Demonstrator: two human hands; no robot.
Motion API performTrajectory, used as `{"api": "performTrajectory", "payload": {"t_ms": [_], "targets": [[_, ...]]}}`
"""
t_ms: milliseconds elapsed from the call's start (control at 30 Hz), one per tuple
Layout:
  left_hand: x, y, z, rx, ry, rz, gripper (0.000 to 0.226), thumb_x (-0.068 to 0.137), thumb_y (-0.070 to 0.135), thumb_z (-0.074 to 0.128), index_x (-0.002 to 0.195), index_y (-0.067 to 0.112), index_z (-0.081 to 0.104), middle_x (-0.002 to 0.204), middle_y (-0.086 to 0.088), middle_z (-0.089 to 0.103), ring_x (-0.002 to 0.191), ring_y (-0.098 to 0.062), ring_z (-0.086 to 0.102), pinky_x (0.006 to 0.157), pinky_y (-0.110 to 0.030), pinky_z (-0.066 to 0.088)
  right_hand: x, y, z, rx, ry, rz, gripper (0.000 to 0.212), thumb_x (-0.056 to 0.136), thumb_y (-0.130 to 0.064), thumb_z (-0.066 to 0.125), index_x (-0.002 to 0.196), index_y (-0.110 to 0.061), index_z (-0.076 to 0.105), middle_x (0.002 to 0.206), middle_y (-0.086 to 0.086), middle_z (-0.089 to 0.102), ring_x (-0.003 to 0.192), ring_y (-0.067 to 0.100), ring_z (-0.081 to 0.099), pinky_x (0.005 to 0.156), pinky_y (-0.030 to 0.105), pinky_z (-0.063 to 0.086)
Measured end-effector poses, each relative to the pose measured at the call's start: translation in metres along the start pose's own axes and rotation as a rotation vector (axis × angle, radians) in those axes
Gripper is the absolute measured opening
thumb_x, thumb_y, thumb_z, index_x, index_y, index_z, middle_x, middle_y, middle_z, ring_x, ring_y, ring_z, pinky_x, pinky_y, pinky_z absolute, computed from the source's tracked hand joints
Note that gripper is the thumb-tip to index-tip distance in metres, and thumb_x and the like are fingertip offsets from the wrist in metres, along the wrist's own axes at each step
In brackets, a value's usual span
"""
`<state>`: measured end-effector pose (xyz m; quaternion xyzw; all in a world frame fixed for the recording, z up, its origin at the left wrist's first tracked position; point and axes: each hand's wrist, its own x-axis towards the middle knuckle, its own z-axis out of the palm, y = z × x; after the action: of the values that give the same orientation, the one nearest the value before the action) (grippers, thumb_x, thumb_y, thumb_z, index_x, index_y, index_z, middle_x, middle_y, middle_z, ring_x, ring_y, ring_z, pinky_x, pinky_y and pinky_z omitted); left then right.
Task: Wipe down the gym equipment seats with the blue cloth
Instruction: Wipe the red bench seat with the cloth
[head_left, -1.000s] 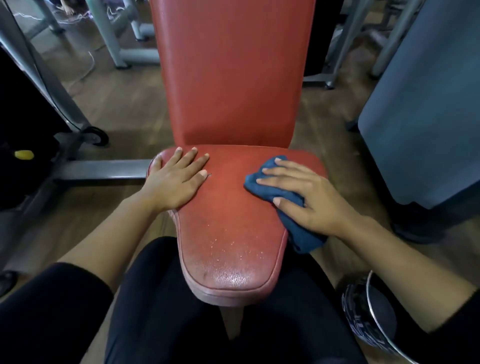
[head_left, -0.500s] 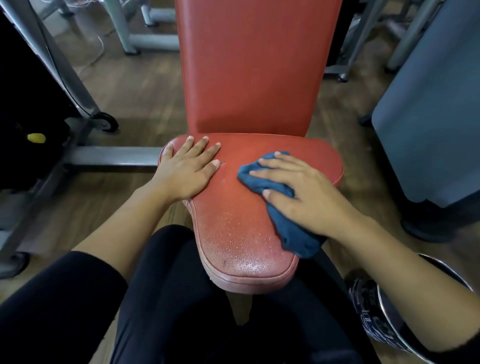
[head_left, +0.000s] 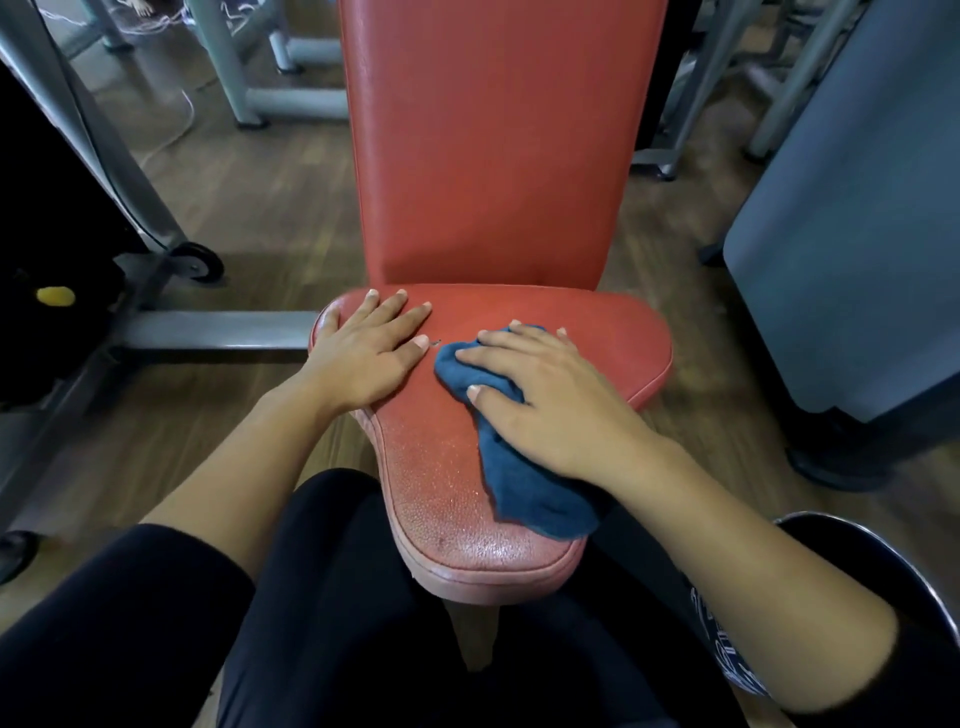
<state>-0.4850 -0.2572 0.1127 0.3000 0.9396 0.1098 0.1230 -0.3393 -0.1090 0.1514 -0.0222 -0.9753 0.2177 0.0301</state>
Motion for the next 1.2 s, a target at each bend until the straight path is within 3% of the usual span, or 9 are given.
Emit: {"api": "performTrajectory", "payload": {"t_ms": [67, 167, 333, 467, 533, 733, 900, 1067, 1200], "targets": [[0.000, -0.001, -0.002, -0.041, -0.002, 0.004, 0.048, 0.101, 0.042, 0.029, 0.148, 0.037, 0.022, 0.160, 0.006, 0.008, 0.147, -0.014, -0.003, 0.116, -0.046, -0.006, 0.008, 0.001, 0.001, -0.064, -0.031, 0.067, 0.045, 0.097, -0.038, 0.040, 0.141, -0.035, 0.042, 0.154, -0.008, 0.030, 0.145, 0.016, 0.016, 0.117, 0.044, 0.000], [-0.001, -0.001, -0.005, -0.082, 0.001, 0.014, 0.047, 0.101, 0.037, 0.032, 0.148, 0.034, 0.026, 0.159, 0.004, 0.011, 0.147, -0.015, -0.002, 0.116, -0.044, -0.007, 0.017, 0.002, 0.001, -0.084, -0.073, 0.093, 0.046, 0.098, -0.041, 0.036, 0.143, -0.034, 0.039, 0.157, -0.004, 0.025, 0.146, 0.018, 0.012, 0.117, 0.047, 0.000], [0.000, 0.007, -0.010, -0.147, 0.006, -0.050, 0.046, 0.101, 0.030, 0.037, 0.146, 0.028, 0.032, 0.158, 0.000, 0.018, 0.147, -0.017, 0.005, 0.118, -0.043, -0.002, 0.020, 0.031, -0.018, 0.310, 0.078, 0.181, 0.041, 0.101, -0.037, 0.035, 0.141, -0.035, 0.043, 0.155, -0.007, 0.030, 0.146, 0.008, 0.014, 0.117, 0.040, -0.003], [-0.008, 0.043, -0.020, -0.352, 0.128, -0.104, 0.045, 0.099, 0.029, 0.042, 0.142, 0.016, 0.043, 0.148, -0.004, 0.040, 0.138, -0.020, 0.033, 0.116, -0.034, 0.021, 0.017, 0.077, -0.017, 0.104, 0.081, 0.291, 0.044, 0.103, -0.034, 0.029, 0.145, -0.029, 0.037, 0.157, -0.003, 0.026, 0.147, 0.015, 0.011, 0.117, 0.041, -0.001], [-0.015, 0.077, -0.026, -0.421, 0.126, -0.084, 0.050, 0.099, 0.036, 0.041, 0.144, 0.015, 0.039, 0.150, -0.005, 0.038, 0.138, -0.020, 0.034, 0.112, -0.028, 0.023, 0.015, 0.088, -0.010, 0.024, 0.046, 0.287, 0.045, 0.103, -0.033, 0.028, 0.147, -0.028, 0.034, 0.158, -0.002, 0.023, 0.148, 0.017, 0.009, 0.117, 0.042, -0.002], [-0.024, 0.148, 0.000, -0.082, -0.060, -0.074, 0.067, 0.095, 0.055, 0.027, 0.151, 0.021, 0.014, 0.158, -0.010, 0.014, 0.146, -0.031, 0.007, 0.116, -0.052, 0.009, 0.013, 0.093, 0.000, -0.108, 0.049, 0.255, 0.056, 0.096, -0.041, 0.015, 0.149, -0.031, 0.028, 0.159, -0.006, 0.019, 0.148, 0.016, 0.008, 0.118, 0.040, -0.001], [-0.036, 0.135, 0.013, 0.026, 0.105, 0.008, 0.060, 0.090, 0.041, 0.024, 0.148, 0.023, 0.024, 0.150, -0.005, 0.032, 0.139, -0.029, 0.025, 0.111, -0.055, 0.021, 0.014, 0.096, 0.001, -0.103, 0.055, 0.263, 0.047, 0.102, -0.032, 0.027, 0.149, -0.032, 0.028, 0.159, -0.006, 0.018, 0.148, 0.014, 0.007, 0.119, 0.039, -0.002], [-0.058, 0.074, 0.003, -0.200, 0.166, 0.182, 0.067, 0.075, 0.032, 0.031, 0.141, 0.027, 0.041, 0.145, 0.005, 0.041, 0.134, -0.016, 0.035, 0.112, -0.045, 0.026, 0.017, 0.098, 0.000, -0.109, 0.025, 0.273, 0.048, 0.102, -0.034, 0.025, 0.150, -0.033, 0.025, 0.160, -0.007, 0.015, 0.148, 0.014, 0.005, 0.119, 0.039, -0.004], [-0.049, 0.037, -0.011, -0.348, 0.146, 0.113, 0.069, 0.070, 0.025, 0.037, 0.138, 0.026, 0.047, 0.144, 0.008, 0.044, 0.134, -0.007, 0.034, 0.107, -0.013, 0.015, 0.018, 0.098, 0.001, -0.127, 0.027, 0.275, 0.048, 0.101, -0.034, 0.024, 0.150, -0.034, 0.025, 0.160, -0.007, 0.014, 0.148, 0.014, 0.004, 0.119, 0.039, -0.004]]}}
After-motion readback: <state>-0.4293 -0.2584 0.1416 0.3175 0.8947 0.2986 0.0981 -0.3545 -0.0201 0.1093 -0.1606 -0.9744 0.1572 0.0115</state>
